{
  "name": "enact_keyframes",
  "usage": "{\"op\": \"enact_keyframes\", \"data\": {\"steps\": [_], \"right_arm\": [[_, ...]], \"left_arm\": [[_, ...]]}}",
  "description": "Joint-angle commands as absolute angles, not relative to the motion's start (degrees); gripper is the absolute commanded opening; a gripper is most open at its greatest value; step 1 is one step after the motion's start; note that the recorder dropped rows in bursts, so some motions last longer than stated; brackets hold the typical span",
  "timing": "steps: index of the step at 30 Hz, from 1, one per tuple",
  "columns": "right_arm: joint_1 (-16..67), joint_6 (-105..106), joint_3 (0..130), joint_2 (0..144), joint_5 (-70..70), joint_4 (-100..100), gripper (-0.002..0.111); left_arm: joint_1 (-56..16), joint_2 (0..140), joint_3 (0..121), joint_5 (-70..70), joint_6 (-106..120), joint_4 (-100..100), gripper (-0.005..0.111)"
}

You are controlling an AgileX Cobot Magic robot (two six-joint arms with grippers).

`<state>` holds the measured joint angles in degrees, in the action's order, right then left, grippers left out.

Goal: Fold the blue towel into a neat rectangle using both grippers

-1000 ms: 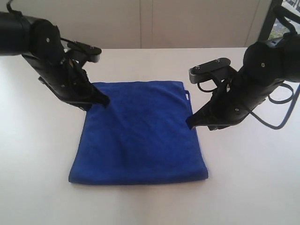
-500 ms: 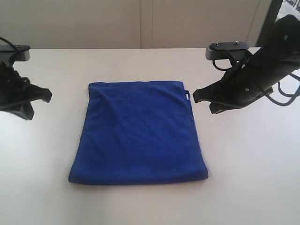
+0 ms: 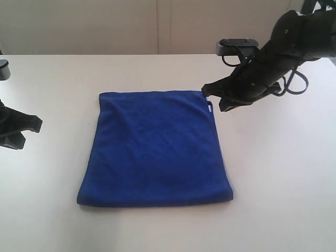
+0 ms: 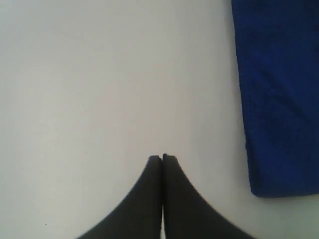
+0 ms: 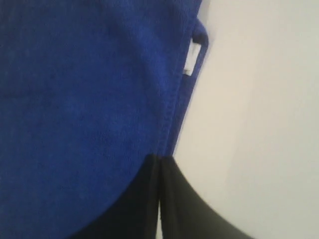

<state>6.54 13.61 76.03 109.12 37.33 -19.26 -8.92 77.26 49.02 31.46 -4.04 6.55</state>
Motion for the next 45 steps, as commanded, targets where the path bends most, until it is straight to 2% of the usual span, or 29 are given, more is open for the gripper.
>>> {"op": "enact_keyframes", "data": {"steps": [1,10,14,19,26,38,41,45], "right_arm": [[6.18,13.68,81.22,113.27,36.73,-19.45,0.0],[5.18,11.61,92.95,123.85,36.73,-19.75,0.0],[5.13,11.61,94.88,127.01,35.09,-19.88,0.011],[5.13,13.01,95.93,128.84,34.24,-21.14,0.013],[5.13,15.21,96.75,129.68,33.36,-24.42,0.024],[5.13,15.22,96.75,130.99,33.32,-25.04,0.023],[5.13,15.22,96.75,131.01,33.46,-25.04,0.017],[5.13,15.45,96.75,131.01,33.59,-25.04,0.002]], "left_arm": [[-8.72,76.69,48.43,32.0,-3.89,6.68,0.0],[-8.72,76.69,48.43,30.75,-3.89,6.68,0.0],[-8.72,76.69,48.43,30.75,-3.89,6.68,0.0],[-8.72,76.69,48.43,30.75,-3.89,6.68,0.0],[-8.72,76.69,48.43,30.75,-3.89,6.68,0.0],[-8.72,76.69,48.43,30.75,-3.89,6.68,0.0],[-8.72,76.69,48.43,30.75,-3.89,6.68,0.0],[-8.72,76.69,48.43,30.75,-3.89,6.68,0.0]]}}
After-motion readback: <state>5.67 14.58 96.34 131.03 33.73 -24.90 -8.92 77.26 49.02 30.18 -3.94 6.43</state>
